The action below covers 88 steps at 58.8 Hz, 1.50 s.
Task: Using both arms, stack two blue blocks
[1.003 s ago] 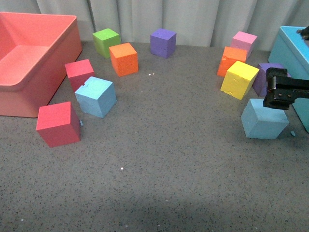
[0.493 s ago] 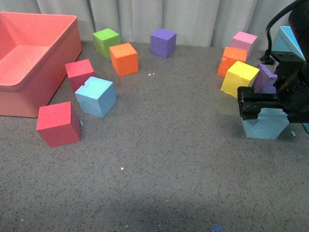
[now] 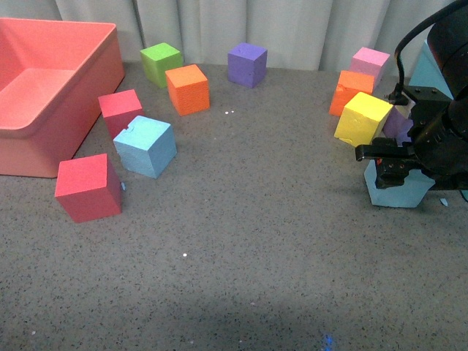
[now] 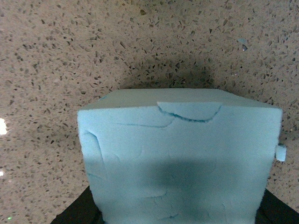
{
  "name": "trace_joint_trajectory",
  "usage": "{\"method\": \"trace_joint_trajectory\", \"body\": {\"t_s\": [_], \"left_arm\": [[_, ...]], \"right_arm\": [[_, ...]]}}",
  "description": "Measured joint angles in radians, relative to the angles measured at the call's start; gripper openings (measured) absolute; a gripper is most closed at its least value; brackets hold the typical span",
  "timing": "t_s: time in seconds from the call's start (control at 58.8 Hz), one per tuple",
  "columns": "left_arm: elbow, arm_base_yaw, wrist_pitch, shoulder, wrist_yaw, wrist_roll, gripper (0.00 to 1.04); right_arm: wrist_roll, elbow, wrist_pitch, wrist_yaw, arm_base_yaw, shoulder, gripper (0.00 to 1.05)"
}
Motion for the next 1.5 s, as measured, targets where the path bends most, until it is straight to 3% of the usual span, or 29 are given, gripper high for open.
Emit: {"method": "trace_joint_trajectory", "body": {"t_s": [0.51,1.156,1.496], "left_arm": [[0.000,0.000,0.000,0.000,0.000,0.000,0.98],[0.000,0.000,0.000,0.000,0.000,0.000,0.98],[0.000,0.000,0.000,0.000,0.000,0.000,0.98]], "right_arm": [[0.133,0.048,-0.042,-0.015,0.232,-0.003,0.47],[0.234,0.172,-0.125,0.010,0.315,0.094,0.47],[0.233,0.131,-0.044,0.009,0.315,0.009,0.97]]}}
